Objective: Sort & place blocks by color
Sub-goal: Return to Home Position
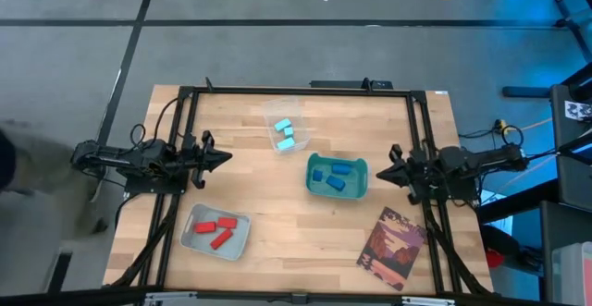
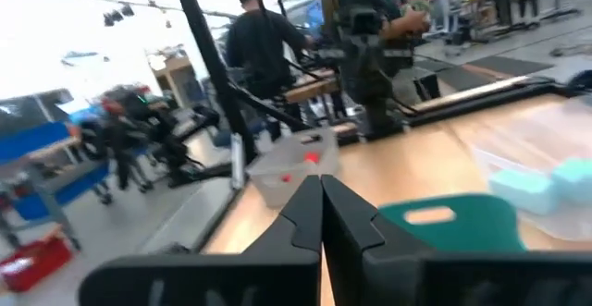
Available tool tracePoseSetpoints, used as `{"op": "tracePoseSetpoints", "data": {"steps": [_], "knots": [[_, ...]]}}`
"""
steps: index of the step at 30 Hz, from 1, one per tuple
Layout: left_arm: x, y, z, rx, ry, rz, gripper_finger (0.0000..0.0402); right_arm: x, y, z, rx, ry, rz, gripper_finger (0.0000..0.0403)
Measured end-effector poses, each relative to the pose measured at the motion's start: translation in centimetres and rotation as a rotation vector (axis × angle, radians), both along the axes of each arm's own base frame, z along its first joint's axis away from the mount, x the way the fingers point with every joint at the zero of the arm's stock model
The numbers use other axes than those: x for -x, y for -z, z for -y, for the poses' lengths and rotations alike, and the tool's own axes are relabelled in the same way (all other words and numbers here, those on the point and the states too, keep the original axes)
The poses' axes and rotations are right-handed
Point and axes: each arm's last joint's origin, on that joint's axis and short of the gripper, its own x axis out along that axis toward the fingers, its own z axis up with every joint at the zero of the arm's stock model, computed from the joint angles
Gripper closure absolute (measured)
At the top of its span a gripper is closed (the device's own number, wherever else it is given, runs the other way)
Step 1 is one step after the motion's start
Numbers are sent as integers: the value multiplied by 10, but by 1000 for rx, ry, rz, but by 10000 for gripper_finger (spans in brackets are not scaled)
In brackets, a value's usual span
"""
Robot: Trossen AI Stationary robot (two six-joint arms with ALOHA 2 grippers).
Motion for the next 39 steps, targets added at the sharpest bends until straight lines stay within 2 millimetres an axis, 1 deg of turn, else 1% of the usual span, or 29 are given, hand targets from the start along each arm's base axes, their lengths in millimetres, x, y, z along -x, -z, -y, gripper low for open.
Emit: {"op": "tracePoseSetpoints", "data": {"steps": [3,5,7,12,20,39], "knots": [[0,0,0,0,0,-1,398,-5,20,1,43,28,-27,403],[0,0,0,0,0,0,396,-6,22,3,46,52,-60,403],[0,1,0,-1,0,-9,396,-6,21,3,54,43,-43,403],[0,1,0,0,-1,-7,401,-7,23,4,183,48,-46,401],[0,1,0,-1,-1,-8,395,-6,22,4,183,49,-43,376],[0,1,0,-1,0,-8,400,-6,22,4,183,49,-44,374]]}}
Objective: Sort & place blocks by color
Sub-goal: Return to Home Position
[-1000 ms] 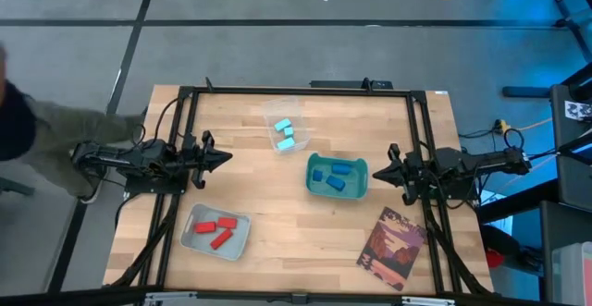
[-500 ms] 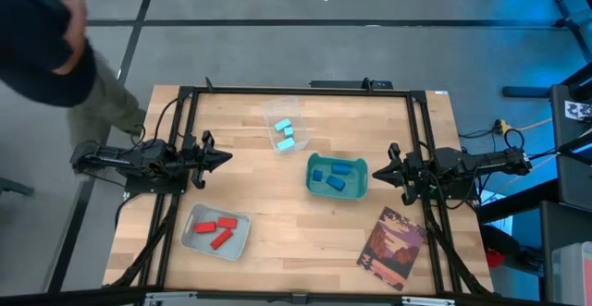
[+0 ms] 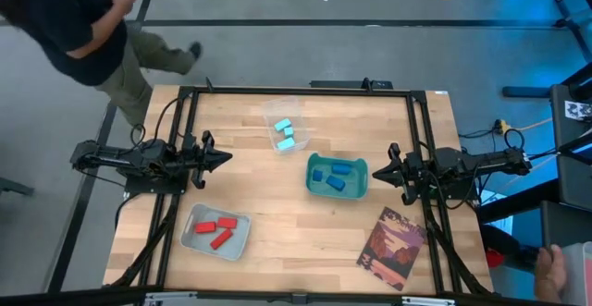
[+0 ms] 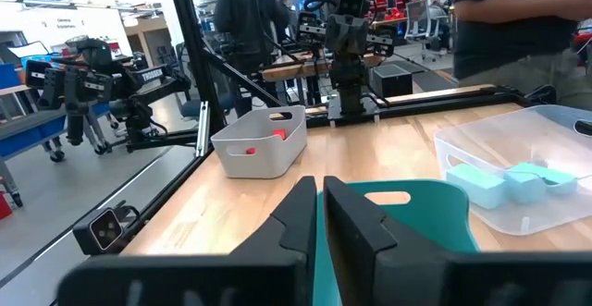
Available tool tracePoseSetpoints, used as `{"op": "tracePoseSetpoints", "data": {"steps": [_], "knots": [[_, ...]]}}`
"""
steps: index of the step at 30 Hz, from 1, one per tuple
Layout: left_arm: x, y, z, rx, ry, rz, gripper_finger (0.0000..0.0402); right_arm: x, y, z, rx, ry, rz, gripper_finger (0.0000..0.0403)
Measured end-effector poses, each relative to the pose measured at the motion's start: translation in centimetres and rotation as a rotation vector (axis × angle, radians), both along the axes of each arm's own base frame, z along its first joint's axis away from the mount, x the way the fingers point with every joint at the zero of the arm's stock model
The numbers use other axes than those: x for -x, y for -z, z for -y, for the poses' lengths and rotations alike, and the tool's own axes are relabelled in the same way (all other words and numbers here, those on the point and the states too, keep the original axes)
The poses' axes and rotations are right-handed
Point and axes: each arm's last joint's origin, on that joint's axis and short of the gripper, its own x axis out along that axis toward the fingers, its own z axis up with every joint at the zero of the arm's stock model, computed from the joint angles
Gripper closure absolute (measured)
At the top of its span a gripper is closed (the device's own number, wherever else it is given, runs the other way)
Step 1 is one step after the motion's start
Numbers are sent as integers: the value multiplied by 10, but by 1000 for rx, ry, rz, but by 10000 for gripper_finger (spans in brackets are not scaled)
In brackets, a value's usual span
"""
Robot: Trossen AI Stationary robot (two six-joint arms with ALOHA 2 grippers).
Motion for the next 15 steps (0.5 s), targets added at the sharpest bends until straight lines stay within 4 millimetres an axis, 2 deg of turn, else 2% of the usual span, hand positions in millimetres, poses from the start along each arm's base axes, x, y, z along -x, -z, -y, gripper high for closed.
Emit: {"op": "tracePoseSetpoints", "data": {"steps": [15], "knots": [[0,0,0,0,0,0,398,0,0,0,0,0,0,373]]}}
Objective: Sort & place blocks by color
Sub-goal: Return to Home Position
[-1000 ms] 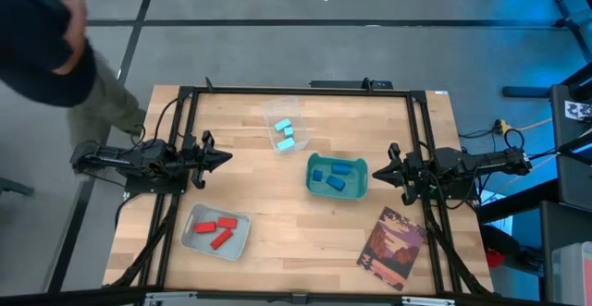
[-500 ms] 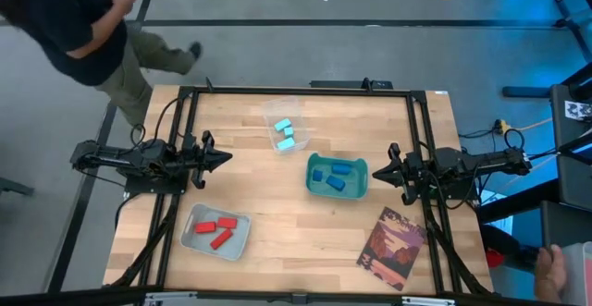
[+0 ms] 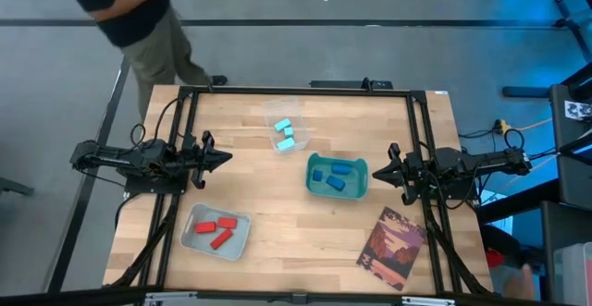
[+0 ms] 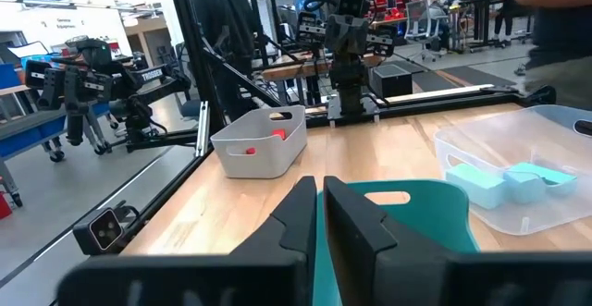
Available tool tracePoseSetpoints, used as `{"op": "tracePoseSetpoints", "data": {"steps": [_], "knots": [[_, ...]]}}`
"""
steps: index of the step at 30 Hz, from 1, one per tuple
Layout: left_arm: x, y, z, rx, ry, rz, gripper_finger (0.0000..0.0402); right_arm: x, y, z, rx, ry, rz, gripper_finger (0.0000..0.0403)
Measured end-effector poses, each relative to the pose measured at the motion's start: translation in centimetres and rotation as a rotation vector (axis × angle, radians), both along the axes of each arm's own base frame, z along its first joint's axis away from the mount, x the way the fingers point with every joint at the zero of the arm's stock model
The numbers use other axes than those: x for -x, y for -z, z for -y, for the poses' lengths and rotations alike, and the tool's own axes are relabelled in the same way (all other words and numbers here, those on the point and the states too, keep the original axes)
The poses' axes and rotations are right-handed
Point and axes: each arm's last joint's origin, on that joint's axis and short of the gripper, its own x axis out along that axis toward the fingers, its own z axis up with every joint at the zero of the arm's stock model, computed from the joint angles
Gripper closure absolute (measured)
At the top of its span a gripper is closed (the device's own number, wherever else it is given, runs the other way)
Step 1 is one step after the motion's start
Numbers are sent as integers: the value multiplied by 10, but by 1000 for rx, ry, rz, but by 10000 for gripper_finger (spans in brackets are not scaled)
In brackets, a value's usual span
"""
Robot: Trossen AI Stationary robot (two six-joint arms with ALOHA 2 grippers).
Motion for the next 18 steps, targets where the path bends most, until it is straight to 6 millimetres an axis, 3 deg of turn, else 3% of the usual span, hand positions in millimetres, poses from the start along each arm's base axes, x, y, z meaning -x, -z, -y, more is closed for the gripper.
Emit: {"op": "tracePoseSetpoints", "data": {"steps": [18], "knots": [[0,0,0,0,0,0,400,0,0,0,1,0,0,373]]}}
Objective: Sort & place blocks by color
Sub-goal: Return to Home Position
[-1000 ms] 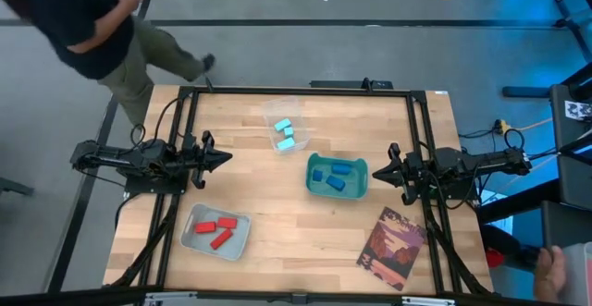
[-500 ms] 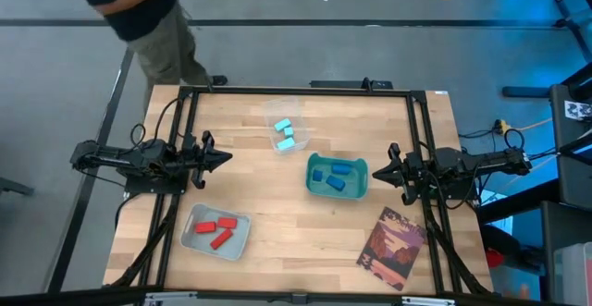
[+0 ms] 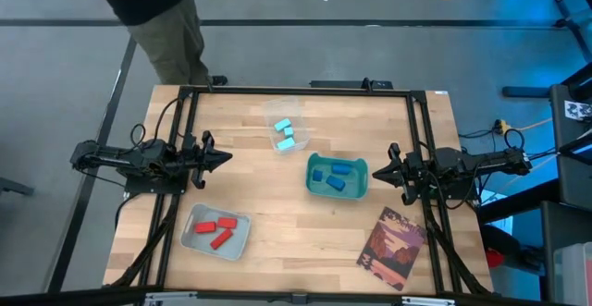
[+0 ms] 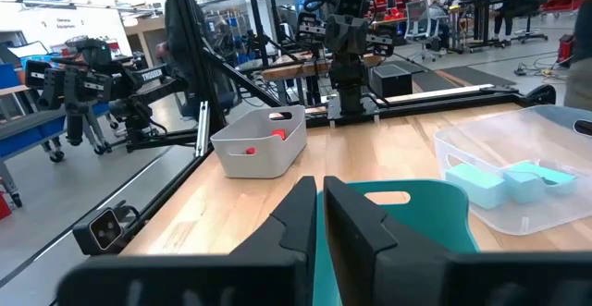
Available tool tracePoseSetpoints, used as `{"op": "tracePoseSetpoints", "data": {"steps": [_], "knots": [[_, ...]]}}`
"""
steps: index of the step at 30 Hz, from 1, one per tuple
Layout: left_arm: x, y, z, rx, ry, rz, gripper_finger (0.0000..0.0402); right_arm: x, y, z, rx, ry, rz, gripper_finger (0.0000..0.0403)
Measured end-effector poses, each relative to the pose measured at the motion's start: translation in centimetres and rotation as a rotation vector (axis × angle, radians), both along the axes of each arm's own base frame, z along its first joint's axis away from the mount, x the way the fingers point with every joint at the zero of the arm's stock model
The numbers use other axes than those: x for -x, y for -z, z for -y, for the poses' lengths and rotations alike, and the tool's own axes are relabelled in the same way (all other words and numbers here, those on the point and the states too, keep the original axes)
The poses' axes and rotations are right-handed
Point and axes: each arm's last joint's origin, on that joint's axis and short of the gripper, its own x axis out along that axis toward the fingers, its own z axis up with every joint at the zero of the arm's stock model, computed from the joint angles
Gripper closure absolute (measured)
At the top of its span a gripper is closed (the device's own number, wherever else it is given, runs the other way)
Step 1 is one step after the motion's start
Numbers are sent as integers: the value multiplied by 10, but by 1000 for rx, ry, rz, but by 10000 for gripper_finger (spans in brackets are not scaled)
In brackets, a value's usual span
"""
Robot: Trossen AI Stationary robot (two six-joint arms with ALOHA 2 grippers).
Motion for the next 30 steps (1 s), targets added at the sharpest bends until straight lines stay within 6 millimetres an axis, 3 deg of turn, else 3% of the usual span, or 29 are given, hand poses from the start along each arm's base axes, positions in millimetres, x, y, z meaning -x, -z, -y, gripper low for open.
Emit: {"op": "tracePoseSetpoints", "data": {"steps": [30], "knots": [[0,0,0,0,0,0,396,0,0,0,0,0,0,373]]}}
